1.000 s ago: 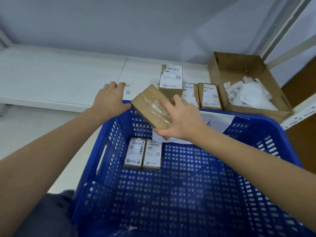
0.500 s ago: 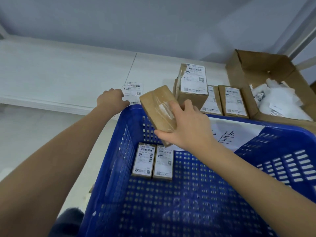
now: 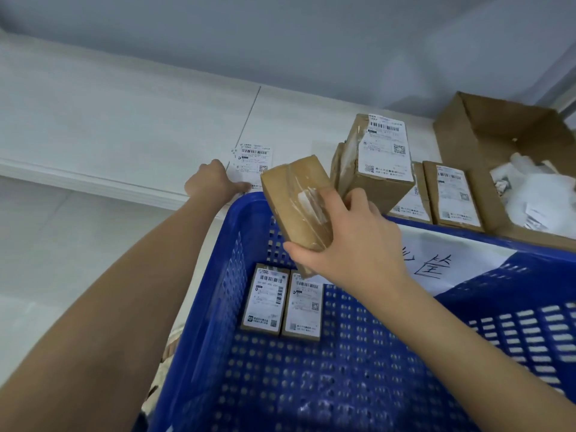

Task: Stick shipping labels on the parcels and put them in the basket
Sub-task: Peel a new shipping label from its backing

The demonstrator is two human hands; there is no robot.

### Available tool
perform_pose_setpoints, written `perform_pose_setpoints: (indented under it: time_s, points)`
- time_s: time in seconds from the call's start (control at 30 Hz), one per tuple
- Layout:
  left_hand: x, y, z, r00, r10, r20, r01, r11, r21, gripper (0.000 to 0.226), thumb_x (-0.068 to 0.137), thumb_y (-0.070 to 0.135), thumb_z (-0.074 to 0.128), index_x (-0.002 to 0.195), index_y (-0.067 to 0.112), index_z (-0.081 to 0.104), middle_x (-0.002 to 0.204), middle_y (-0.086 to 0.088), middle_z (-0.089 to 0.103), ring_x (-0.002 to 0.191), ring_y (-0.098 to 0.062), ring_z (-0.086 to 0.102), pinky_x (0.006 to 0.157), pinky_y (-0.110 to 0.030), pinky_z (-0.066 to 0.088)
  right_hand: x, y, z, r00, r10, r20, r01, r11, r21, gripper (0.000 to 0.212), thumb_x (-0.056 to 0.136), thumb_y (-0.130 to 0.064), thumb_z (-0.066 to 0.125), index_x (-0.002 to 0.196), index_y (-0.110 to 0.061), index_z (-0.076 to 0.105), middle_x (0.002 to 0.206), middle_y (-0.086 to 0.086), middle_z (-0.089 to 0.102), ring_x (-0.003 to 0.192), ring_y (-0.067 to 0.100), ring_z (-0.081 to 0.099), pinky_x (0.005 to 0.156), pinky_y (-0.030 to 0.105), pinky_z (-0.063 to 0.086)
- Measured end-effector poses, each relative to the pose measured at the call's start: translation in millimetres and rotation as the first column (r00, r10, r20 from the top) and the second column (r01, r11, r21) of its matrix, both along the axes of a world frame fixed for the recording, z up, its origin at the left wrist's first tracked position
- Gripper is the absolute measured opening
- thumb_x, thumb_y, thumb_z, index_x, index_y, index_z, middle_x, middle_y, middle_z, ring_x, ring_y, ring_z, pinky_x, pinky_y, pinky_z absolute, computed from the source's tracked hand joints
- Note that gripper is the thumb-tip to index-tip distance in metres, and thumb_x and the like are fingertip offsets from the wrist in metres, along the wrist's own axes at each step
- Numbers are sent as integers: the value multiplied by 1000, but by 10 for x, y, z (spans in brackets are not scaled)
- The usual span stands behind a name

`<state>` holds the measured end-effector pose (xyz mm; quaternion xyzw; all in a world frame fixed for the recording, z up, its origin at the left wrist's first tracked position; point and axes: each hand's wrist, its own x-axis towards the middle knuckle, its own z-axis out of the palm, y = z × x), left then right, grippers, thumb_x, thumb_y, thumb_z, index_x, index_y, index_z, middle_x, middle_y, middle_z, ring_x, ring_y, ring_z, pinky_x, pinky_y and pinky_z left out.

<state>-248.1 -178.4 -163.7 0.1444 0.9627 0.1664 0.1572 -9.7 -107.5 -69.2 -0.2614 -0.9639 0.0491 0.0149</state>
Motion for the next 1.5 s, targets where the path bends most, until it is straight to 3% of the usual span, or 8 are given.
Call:
perform_pose_setpoints:
  time_s: [0.23, 0.4, 0.73, 0.9, 1.0, 1.13, 1.3, 1.5]
  points:
    - [-52, 12, -41, 996, 61, 65, -65, 995, 76, 55, 81, 43, 73, 119, 9, 51, 110, -6, 60, 87, -23, 51, 70, -33, 37, -17, 57, -43, 1000, -22, -6, 22, 1000, -9, 84, 71, -78, 52, 137, -30, 31, 111, 1, 39, 102, 21, 50, 66, 29, 38]
    - [-77, 1, -37, 988, 104, 117, -118, 986, 115, 51, 82, 35, 74, 120, 8, 54, 117, -9, 61, 106, -28, 58, 76, -33, 41, -13, 49, -51, 1000, -15, 0, 15, 1000, -16, 83, 72, -76, 52, 137, -29, 30, 107, -1, 36, 102, 21, 50, 65, 29, 37]
    - [-89, -16, -20, 957, 204, 204, -242, 952, 185, 44, 76, 24, 80, 110, 6, 59, 108, -9, 63, 101, -29, 60, 80, -34, 47, -21, 43, -39, 1000, -11, 3, 11, 1000, -22, 82, 72, -76, 52, 135, -28, 31, 103, -1, 32, 103, 21, 50, 66, 29, 37]
    - [-77, -36, -39, 954, 237, 183, -278, 928, 247, 23, 75, 14, 76, 82, 11, 54, 78, -5, 57, 75, -26, 54, 65, -30, 42, -34, 52, -42, 1000, -1, 22, 1, 1000, -6, 84, 73, -76, 51, 138, -28, 28, 112, 2, 40, 105, 22, 50, 66, 29, 37]
    - [-63, -73, -13, 958, 221, 184, -269, 914, 303, 31, 79, 12, 72, 66, 14, 44, 70, -5, 54, 74, -27, 53, 70, -33, 46, -20, 61, -19, 1000, 1, 13, -1, 999, -39, 84, 72, -76, 53, 137, -28, 29, 112, 2, 41, 104, 22, 51, 69, 31, 42]
    - [-81, -196, 165, 968, 192, 160, -243, 874, 420, 17, 82, 16, 72, 93, 12, 59, 88, -10, 69, 81, -25, 67, 83, -37, 54, 59, 47, 59, 1000, 13, 11, -12, 997, -71, 83, 72, -77, 53, 136, -27, 32, 107, 0, 39, 102, 21, 52, 71, 31, 44]
    - [22, -295, 711, 977, 76, 200, -181, 792, 583, 24, 87, 11, 69, 103, 12, 51, 75, -8, 66, 37, -2, 54, 52, -23, 42, 282, 1, 227, 999, 33, 21, -31, 997, -69, 82, 73, -76, 53, 134, -25, 34, 106, 1, 39, 98, 20, 51, 72, 30, 45]
    - [623, -366, 1432, 985, -87, 149, -28, 772, 634, 6, 88, 8, 65, 89, 11, 60, 72, -4, 64, 42, -1, 54, 47, -15, 42, 638, -43, 491, 1000, 28, 14, -26, 996, -84, 79, 73, -76, 53, 130, -25, 35, 107, 1, 40, 99, 21, 51, 74, 31, 45]
